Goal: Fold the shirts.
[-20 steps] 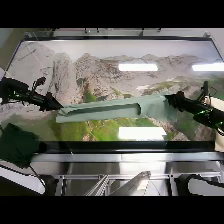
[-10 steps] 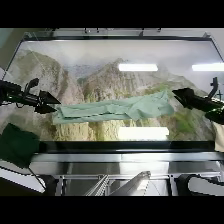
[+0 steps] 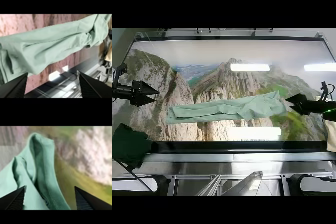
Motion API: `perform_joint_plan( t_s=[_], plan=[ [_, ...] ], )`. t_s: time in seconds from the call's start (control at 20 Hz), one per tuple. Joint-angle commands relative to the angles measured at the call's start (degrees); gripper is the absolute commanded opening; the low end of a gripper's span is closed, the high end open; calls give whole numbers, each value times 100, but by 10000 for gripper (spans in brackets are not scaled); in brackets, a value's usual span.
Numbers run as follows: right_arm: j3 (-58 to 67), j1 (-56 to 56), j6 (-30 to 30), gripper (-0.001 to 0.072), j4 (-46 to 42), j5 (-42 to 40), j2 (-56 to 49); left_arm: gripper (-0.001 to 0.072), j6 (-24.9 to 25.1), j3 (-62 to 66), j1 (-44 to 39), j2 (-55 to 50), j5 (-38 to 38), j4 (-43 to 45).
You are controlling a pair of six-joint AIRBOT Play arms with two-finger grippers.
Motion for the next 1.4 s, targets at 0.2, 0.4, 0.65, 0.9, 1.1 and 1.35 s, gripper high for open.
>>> perform_joint_plan(
  t_s=[0.2, 0.4, 0.65, 0.9, 1.1, 1.35],
  plan=[
    [527, 1034, 323, 699, -31, 151, -817, 692, -7, -4, -953, 146, -221, -9],
    [992, 1449, 691, 98, -20, 258, -990, 175, 28, -4, -1668, 136, -704, 46],
    [1274, 1335, 691, 25, -13, 883, -715, 16, -52, -4, -3008, -374, -1499, 31],
    [1274, 667, 693, 25, -70, 1825, -42, 16, -450, 461, -4741, -1408, -2465, 55],
    [1274, 254, 691, 25, -101, 2452, 437, 16, -1121, 1641, -5580, -2347, -2579, 756],
    [1274, 133, 695, 24, -92, 2717, 1147, 16, -1565, 3008, -6127, -3331, -2017, 881]
  ],
)
